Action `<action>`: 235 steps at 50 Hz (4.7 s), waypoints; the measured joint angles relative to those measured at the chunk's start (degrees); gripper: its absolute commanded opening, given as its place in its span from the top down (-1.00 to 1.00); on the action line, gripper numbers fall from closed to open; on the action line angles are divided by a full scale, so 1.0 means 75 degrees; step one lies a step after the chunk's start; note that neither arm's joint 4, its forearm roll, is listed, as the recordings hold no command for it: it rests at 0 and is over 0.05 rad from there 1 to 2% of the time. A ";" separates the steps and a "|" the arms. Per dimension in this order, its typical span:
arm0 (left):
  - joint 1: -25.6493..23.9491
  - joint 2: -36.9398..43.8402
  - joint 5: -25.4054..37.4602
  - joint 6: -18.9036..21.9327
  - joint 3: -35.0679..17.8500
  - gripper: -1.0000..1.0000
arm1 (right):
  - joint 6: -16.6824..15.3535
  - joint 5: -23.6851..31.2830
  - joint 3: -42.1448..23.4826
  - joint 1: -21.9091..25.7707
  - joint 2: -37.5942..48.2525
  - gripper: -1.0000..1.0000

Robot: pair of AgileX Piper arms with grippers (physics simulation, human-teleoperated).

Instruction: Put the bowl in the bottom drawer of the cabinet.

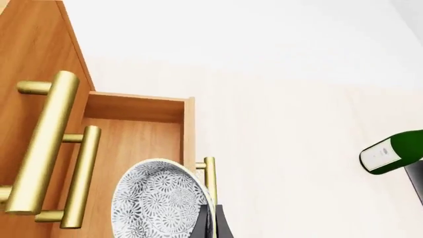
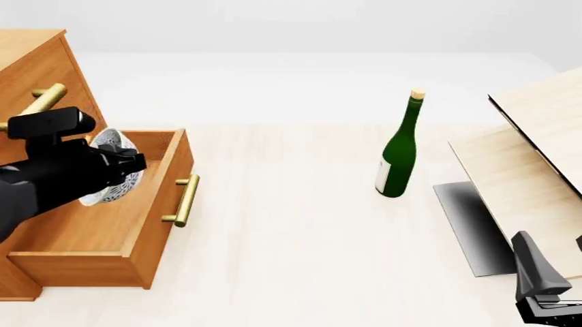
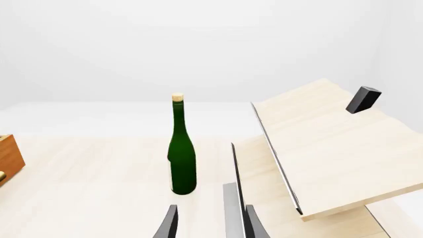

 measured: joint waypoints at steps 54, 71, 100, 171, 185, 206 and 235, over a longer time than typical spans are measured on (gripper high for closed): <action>0.0398 0.0549 -0.0670 -0.0110 0.0711 1.00 | 0.0000 0.0000 0.0000 0.0000 0.0000 -1.00; 0.0464 0.0940 -0.0942 -0.0159 0.0733 1.00 | 0.0000 0.0000 0.0000 0.0000 0.0000 -1.00; 0.0860 0.1423 -0.1144 0.0103 0.0691 1.00 | 0.0000 0.0000 0.0000 0.0000 0.0000 -1.00; 0.1239 0.2077 -0.1700 0.0607 0.0766 -1.00 | 0.0000 0.0000 0.0000 0.0000 0.0000 -1.00; 0.1259 0.1985 -0.1656 0.0635 0.0687 -1.00 | 0.0000 0.0000 0.0000 -0.0001 0.0000 -1.00; 0.1031 0.1728 -0.1728 0.0152 0.0711 -1.00 | 0.0000 0.0000 0.0000 -0.0001 0.0000 -1.00; 0.0373 0.0707 -0.1815 -0.0693 0.0664 -1.00 | 0.0000 0.0000 0.0000 0.0000 0.0000 -1.00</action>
